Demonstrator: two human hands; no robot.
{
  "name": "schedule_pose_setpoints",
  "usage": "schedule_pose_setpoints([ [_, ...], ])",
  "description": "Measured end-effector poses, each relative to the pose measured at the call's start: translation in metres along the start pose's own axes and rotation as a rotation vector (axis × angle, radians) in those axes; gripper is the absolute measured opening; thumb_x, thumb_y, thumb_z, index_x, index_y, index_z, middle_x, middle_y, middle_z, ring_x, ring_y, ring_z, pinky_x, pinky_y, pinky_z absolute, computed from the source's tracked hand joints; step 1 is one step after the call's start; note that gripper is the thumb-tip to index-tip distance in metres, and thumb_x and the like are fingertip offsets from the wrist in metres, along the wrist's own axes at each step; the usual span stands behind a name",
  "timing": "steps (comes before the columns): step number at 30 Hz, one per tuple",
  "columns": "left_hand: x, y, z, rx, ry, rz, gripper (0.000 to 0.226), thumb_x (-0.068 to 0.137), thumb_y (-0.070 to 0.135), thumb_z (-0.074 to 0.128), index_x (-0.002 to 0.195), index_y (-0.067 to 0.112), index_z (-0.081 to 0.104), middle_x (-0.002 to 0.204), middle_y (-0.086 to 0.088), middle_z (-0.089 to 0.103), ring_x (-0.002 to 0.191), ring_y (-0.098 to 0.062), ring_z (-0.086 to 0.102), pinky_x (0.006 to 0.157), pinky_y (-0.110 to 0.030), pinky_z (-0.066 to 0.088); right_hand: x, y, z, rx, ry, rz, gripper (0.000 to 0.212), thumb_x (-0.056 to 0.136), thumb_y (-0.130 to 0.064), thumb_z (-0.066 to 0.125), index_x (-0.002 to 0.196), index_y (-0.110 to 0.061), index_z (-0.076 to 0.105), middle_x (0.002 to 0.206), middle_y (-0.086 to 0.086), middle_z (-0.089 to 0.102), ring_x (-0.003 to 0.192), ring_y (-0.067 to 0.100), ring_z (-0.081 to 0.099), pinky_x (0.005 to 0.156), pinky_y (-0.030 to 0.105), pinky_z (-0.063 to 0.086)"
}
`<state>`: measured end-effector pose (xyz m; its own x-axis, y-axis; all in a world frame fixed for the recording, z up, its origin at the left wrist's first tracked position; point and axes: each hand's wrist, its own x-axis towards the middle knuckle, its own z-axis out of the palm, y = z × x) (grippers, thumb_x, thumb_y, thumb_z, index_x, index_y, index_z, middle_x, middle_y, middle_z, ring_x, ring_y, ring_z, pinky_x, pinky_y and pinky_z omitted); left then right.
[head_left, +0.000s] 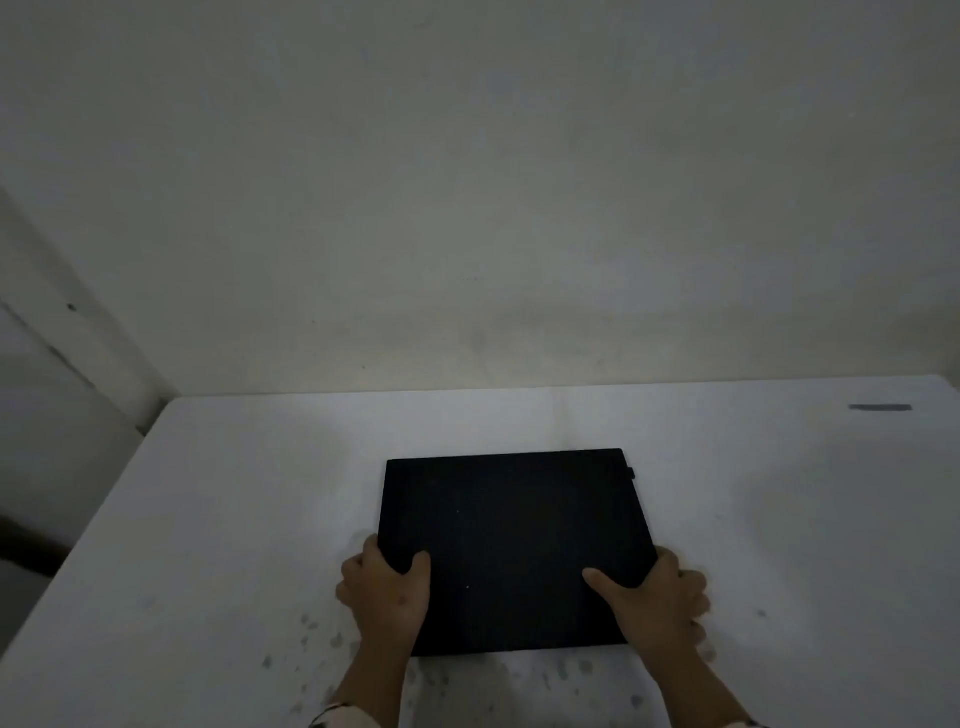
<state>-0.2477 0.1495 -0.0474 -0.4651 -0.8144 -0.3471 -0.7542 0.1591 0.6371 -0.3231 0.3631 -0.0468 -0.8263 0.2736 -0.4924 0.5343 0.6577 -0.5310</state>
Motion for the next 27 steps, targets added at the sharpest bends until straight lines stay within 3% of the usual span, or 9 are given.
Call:
schedule_pose_setpoints([
  [14, 0.048, 0.063, 0.032, -0.089, -0.038, 0.104, 0.038, 0.080, 0.023, 0.061, 0.112, 0.002, 0.059, 0.114, -0.023, 0.060, 0.109, -0.039, 0.054, 0.095, -0.051, 0.049, 0.062, -0.045, -0.008, 0.050, 0.063, 0.012, 0.082, 0.063, -0.040, 0.083, 0.128, -0.008, 0.044, 0.129, 0.019, 0.037, 0.120, 0.040, 0.039, 0.103, 0.055, 0.036],
  [27, 0.075, 0.089, 0.048, -0.061, -0.021, 0.110, 0.033, 0.082, 0.021, 0.059, 0.110, 0.002, 0.058, 0.116, -0.022, 0.056, 0.111, -0.038, 0.048, 0.098, -0.044, 0.044, 0.096, -0.072, -0.011, 0.023, 0.062, -0.036, 0.080, 0.066, -0.041, 0.082, 0.128, -0.007, 0.043, 0.131, 0.019, 0.036, 0.121, 0.041, 0.038, 0.103, 0.055, 0.037],
])
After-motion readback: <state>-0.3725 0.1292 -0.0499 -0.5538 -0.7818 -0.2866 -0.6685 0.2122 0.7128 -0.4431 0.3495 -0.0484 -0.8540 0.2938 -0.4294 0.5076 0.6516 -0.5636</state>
